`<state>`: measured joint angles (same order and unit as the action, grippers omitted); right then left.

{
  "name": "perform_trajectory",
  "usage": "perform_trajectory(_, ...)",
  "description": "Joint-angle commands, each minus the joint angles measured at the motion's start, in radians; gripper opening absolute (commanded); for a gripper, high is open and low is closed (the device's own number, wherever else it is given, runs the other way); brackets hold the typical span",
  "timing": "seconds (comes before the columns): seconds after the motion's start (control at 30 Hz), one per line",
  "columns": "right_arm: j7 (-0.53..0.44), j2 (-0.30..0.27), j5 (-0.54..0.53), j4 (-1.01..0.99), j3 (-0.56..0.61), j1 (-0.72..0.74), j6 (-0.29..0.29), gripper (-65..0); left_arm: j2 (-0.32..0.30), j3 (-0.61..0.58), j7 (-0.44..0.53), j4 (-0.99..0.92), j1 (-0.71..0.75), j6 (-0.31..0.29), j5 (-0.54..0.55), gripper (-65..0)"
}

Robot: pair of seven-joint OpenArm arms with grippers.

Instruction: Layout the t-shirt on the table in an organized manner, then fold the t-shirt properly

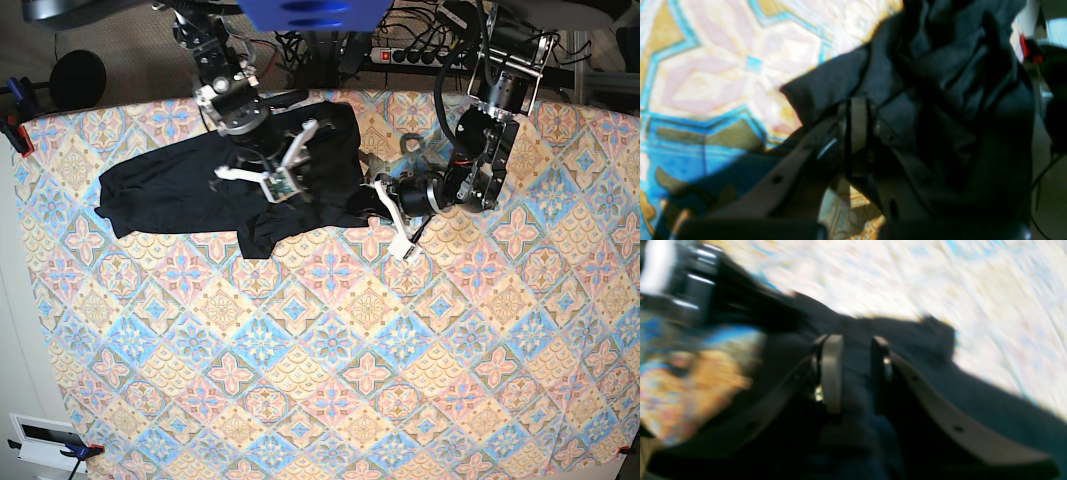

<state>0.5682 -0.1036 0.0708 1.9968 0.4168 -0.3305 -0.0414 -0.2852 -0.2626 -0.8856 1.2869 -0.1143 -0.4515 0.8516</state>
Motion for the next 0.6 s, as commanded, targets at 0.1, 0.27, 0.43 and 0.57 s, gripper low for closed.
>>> perform_trajectory(0.1, -0.035, 0.002, -0.006, 0.017, 0.146, 0.075, -0.001, -51.5, -0.004, 0.006, 0.021, 0.013, -0.015, 0.013, 0.001, -65.0)
perform_trajectory(0.27, -0.033, 0.002, -0.007, 0.008, 0.238, 0.140, -0.001, -53.7, -0.004, 0.007, 0.021, 0.013, -0.012, 0.015, 0.010, -65.0)
perform_trajectory(0.43, -0.014, 0.002, -0.009, -0.054, 0.239, 0.219, -0.001, -63.9, 0.016, 0.088, 0.013, 0.018, 0.001, 0.010, 0.057, -65.0)
perform_trajectory(0.57, 0.028, 0.002, -0.009, -0.100, 0.235, 0.221, -0.001, -65.0, 0.022, 0.110, 0.012, 0.021, 0.000, 0.009, 0.120, -65.0)
